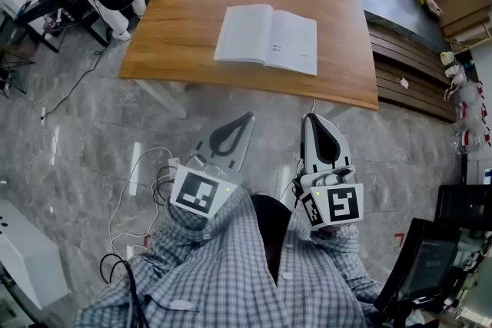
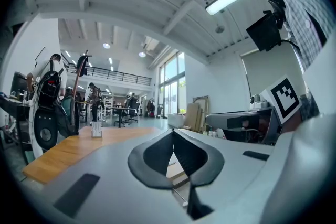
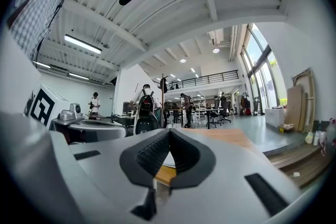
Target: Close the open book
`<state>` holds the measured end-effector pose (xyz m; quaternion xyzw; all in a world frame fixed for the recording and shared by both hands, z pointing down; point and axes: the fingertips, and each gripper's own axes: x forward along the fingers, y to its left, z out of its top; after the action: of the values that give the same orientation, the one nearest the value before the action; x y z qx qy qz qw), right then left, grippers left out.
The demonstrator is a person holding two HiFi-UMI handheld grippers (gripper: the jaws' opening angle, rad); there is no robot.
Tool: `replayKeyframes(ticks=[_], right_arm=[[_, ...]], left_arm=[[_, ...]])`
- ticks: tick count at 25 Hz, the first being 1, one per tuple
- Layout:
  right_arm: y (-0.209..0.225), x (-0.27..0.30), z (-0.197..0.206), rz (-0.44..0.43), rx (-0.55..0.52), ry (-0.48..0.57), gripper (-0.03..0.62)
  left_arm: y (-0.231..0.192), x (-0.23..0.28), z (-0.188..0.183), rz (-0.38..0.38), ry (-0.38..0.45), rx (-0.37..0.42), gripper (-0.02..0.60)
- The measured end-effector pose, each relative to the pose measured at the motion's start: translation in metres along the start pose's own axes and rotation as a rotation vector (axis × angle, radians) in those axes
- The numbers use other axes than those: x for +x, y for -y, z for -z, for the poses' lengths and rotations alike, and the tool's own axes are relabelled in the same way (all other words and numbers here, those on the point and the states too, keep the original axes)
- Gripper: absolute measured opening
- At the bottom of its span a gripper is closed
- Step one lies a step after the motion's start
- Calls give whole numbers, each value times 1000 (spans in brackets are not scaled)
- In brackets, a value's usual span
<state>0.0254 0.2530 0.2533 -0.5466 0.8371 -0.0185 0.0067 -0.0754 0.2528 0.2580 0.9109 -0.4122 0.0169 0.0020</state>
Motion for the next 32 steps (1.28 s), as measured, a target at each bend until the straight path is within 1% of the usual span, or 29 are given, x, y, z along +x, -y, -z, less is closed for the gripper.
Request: replayKeyframes(ticks=[9,14,16,20,23,27,32], right_arm=[[20,-14,0,-22,32,9,20],[28,-30,3,-34,26,3,20],[33,-32,7,-34,21,1,20],[32,-42,10,-39,0,-11,20],[36,-36,19,-48,12,-18,20],[40,-21,23,-44,52,-19,20],[41,-9,25,-36,34,-21,20]], left_arm=[[21,6,-3,-35,-6,10,9],[27,-7,7,-96,-33,-7,9],[28,-6,14,-108,-40,-11,9],[33,-9,14,-113,-41,-8,9],[33,-3,20,-116,-44,-2,9],[23,4,23,-115,-56,-1,9],[10,16,25,-102,-40,-5,9]])
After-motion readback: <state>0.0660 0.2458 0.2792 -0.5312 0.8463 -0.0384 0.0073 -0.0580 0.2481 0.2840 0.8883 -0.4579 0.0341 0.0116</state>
